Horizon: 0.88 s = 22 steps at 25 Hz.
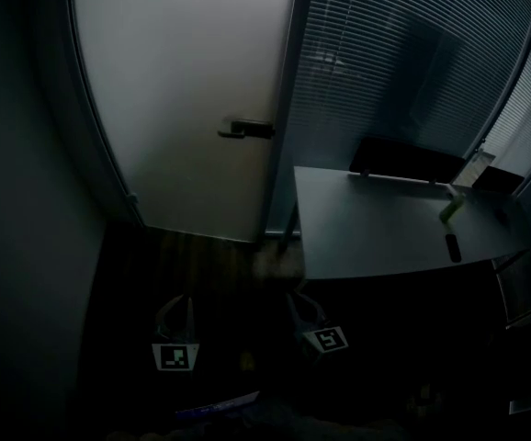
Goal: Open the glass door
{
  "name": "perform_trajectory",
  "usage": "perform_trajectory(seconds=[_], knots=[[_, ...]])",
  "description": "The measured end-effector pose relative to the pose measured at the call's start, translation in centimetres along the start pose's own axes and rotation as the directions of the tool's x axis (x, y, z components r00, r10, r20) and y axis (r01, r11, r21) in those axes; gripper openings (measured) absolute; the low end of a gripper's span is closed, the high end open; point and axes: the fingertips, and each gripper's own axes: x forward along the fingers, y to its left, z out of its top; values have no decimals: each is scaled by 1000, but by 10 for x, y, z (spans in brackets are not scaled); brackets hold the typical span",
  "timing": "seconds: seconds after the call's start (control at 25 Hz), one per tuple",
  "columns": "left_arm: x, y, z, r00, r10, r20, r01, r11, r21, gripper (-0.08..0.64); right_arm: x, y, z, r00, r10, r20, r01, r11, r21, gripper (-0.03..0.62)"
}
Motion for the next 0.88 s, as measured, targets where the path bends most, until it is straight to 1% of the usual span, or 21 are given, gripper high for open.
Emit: perform_trajectory(seconds=[0.28, 0.48, 0.68, 0.88], knots=[[62, -3, 6, 1000, 1, -7, -1, 1000, 0, 5, 38, -48, 10, 1000, -7, -2, 7, 1000, 1, 2], [101, -8, 20, 1000, 0, 0, 0, 1000, 18, 3, 62, -77, 19, 1000, 2, -1, -2, 1000, 5, 2], [121, -1, 21, 1000, 5, -11, -5, 1000, 31, 5, 83, -89, 21, 1000, 7, 6, -7, 1000, 19, 3], [149, 9, 21, 1000, 2, -14, -2, 999, 36, 5, 104, -105, 19, 1000, -13, -1, 13, 999, 36, 3]])
